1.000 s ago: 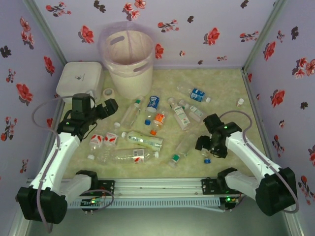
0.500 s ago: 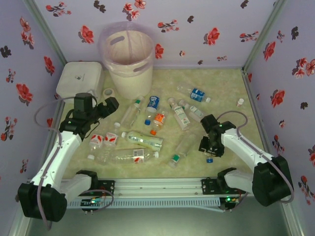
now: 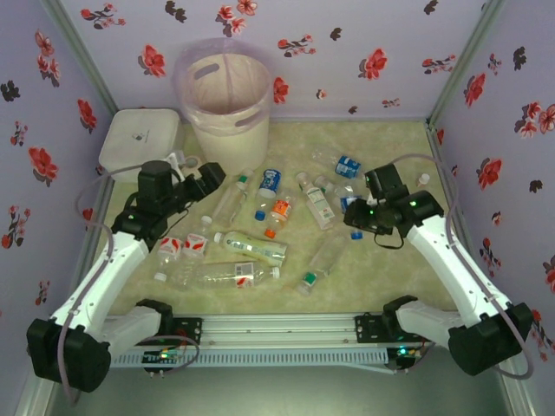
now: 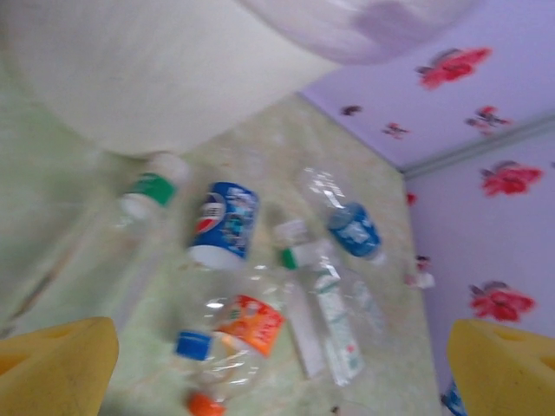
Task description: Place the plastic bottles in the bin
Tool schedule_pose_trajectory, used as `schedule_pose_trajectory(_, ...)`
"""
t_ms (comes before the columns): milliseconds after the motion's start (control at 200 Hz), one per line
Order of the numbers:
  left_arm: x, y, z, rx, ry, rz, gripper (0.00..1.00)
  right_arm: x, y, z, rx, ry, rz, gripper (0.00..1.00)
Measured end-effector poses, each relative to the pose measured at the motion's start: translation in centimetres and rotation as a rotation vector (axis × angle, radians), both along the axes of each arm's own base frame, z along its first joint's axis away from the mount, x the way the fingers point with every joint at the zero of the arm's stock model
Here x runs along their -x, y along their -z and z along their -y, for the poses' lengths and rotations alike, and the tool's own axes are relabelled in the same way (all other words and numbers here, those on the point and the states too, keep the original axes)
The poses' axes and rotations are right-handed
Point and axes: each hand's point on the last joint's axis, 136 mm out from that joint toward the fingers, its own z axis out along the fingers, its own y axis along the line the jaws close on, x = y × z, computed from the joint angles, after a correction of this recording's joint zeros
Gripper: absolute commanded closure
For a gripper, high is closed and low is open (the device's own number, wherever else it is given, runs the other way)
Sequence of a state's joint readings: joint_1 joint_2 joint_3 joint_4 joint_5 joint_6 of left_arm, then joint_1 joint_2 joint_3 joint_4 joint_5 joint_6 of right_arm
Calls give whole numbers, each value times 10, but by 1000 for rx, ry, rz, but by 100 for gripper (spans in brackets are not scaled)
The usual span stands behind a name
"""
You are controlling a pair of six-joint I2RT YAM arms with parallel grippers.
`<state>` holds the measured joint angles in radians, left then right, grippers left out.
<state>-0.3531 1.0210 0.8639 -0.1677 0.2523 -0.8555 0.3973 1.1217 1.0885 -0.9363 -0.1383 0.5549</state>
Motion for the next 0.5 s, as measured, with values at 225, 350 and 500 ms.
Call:
schedule_pose_trajectory(225,14,-21,56,119,161,122,7,-21,0,-94,-255,-238,-23,71)
schedule_pose_trajectory(350,18,-24,88,154,243,152,11,-18,2,-139,-368,-343,-54,76)
schedule_pose_trajectory(500,22,-8,115,147,313,128,21,-16,-4,-170,-477,-399,-71,78)
